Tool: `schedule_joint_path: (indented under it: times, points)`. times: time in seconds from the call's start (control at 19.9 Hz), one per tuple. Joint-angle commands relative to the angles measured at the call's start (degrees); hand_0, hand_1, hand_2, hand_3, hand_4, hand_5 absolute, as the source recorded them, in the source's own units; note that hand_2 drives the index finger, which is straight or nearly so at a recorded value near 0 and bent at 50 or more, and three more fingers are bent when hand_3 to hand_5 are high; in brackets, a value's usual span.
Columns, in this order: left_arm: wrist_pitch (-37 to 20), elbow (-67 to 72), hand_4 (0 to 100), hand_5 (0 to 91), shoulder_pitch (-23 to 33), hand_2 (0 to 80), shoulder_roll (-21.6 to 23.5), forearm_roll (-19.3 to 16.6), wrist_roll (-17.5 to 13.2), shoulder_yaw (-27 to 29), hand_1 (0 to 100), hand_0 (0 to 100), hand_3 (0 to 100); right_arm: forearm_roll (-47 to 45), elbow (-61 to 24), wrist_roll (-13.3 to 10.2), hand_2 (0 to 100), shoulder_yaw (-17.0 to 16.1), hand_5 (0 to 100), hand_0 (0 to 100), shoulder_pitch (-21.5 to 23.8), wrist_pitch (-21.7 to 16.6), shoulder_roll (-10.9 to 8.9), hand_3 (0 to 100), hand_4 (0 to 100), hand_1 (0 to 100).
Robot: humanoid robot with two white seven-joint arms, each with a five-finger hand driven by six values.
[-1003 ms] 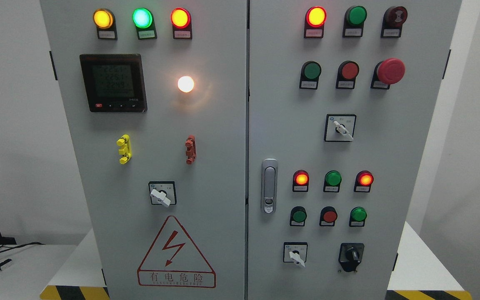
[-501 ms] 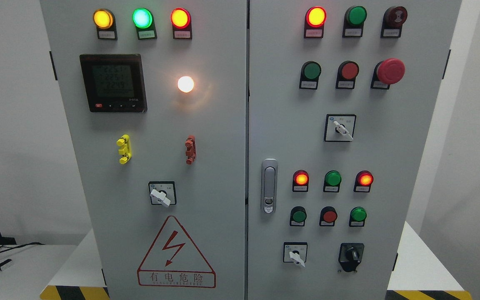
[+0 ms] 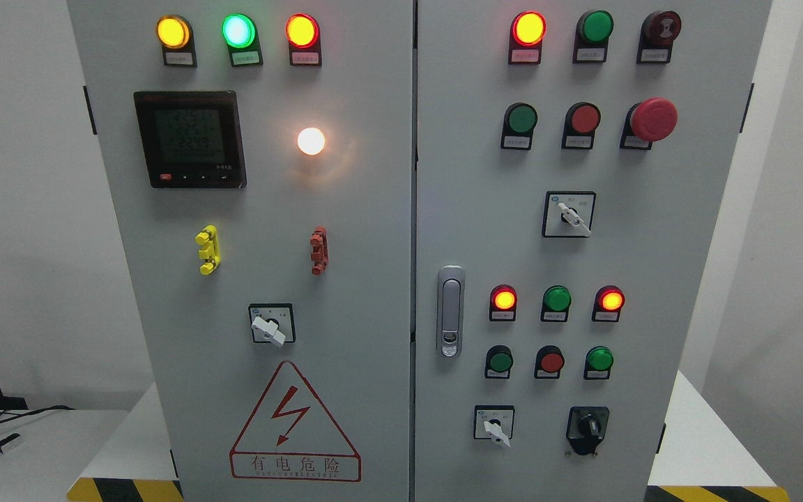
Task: Trip black knob to open circuit
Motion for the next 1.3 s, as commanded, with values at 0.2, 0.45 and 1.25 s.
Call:
schedule_joint_path:
  times: [0.2, 0.45, 1.25]
  points:
    - [0.02, 0.00, 0, 0.0, 0.00, 0.0, -0.05, -1.76, 0.02, 0.00, 39, 12, 0, -3.90, -42.29, 1.45, 27, -5.16, 28, 31, 20.45, -12.21, -4.21, 40, 31, 50]
    - [0.02, 0.00, 0, 0.0, 0.00, 0.0, 0.04, -1.76, 0.02, 0.00, 39, 12, 0, -4.25, -51.34, -0.74, 29, -7.00, 30, 31, 24.32, -16.79, -4.21, 43, 34, 50]
    - [0.02, 0.00, 0, 0.0, 0.00, 0.0, 0.04, -1.76, 0.02, 0.00, 39, 12, 0, -4.34, -69.99, -4.44, 32, -16.68, 37, 29, 21.27, -15.58, -3.77, 47, 40, 52]
